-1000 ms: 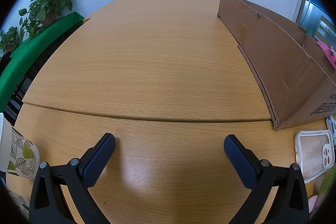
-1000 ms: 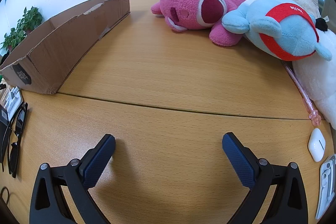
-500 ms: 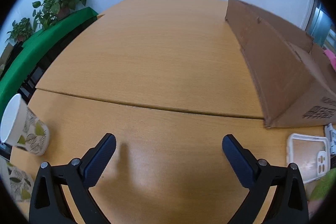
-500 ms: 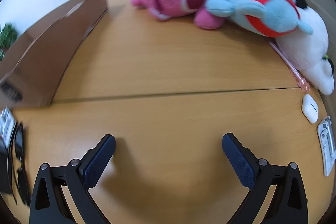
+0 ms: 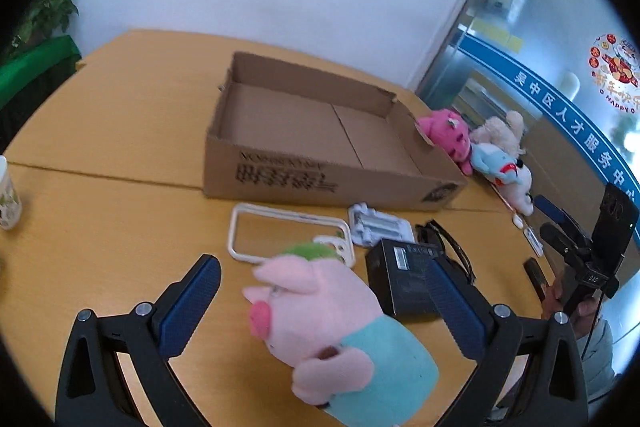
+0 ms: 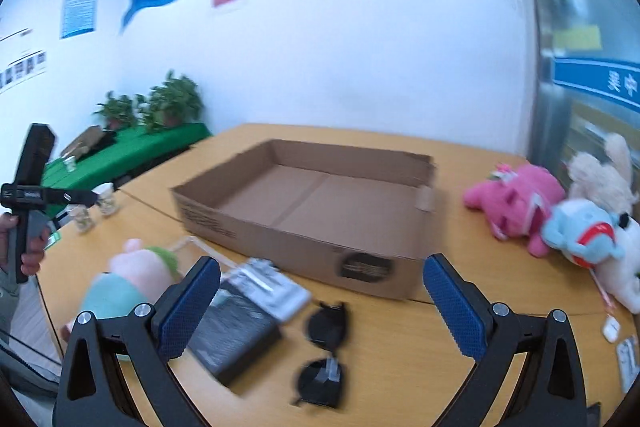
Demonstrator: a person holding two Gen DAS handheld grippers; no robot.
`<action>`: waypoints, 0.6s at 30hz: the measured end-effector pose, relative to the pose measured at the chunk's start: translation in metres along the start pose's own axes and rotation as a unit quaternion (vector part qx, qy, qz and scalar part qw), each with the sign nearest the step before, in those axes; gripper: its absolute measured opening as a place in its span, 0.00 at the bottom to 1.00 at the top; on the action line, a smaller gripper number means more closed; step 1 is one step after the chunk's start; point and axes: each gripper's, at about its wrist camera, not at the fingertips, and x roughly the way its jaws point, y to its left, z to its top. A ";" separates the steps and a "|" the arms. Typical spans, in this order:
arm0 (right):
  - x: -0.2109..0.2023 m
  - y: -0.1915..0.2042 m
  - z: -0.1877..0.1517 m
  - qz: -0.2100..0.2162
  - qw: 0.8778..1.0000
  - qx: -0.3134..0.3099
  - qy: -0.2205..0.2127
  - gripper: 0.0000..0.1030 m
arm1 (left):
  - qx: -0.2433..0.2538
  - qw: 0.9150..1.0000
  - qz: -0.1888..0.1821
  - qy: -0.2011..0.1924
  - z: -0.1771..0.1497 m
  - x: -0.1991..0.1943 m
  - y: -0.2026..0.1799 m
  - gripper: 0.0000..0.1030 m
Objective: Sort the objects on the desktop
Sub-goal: 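Close the left and right grippers together on the pink-and-teal pig plush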
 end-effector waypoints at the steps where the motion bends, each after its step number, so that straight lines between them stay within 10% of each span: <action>1: 0.009 0.018 -0.002 0.023 1.000 0.001 0.009 1.00 | -0.001 1.000 0.000 0.013 -0.006 0.009 -0.002 0.99; 6: 0.046 0.080 -0.015 0.175 0.980 0.016 0.089 1.00 | -0.053 0.996 -0.033 0.058 -0.031 0.037 0.006 0.99; 18: 0.098 0.166 -0.058 0.279 0.934 0.007 0.224 1.00 | -0.085 0.988 -0.086 0.095 -0.048 0.058 0.018 0.88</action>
